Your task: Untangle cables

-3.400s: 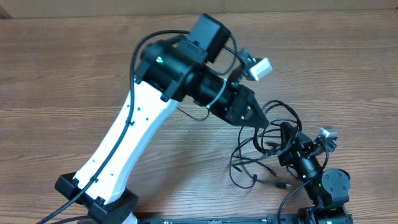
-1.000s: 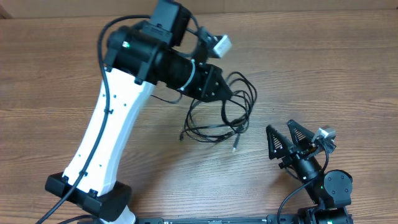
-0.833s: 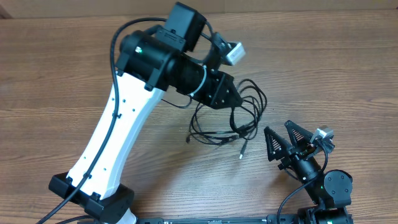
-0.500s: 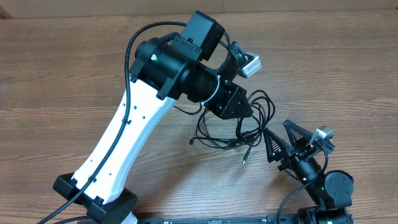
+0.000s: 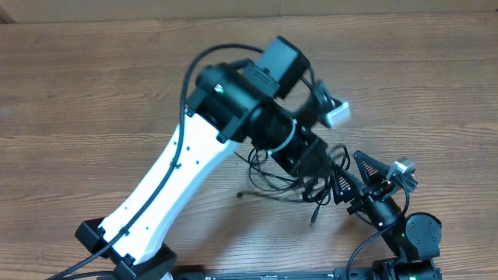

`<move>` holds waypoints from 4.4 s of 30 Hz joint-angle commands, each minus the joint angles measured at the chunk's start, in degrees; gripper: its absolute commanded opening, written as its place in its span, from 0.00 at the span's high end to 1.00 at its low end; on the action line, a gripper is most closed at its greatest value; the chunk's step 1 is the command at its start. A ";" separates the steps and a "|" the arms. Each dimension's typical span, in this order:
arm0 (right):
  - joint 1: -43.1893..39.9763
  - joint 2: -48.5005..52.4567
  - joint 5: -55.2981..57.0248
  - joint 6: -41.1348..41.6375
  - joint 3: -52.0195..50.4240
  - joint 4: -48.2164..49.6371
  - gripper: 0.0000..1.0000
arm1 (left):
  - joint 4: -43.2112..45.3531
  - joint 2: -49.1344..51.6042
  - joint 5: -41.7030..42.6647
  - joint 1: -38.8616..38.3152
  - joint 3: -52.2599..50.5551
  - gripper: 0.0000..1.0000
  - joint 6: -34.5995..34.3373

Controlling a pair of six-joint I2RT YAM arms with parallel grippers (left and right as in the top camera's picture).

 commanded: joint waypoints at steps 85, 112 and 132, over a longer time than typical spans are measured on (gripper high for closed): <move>-0.20 -0.13 16.63 -0.13 0.46 -10.73 0.00 | -0.44 -1.84 2.84 -5.53 1.29 0.96 -10.60; -0.20 -0.13 28.13 -0.09 0.46 -17.79 0.00 | -5.92 -1.90 -57.40 2.32 1.29 0.96 -19.28; -0.20 -0.13 27.87 0.13 0.46 -17.66 0.00 | -5.92 -1.90 -67.30 2.32 1.29 0.96 -19.69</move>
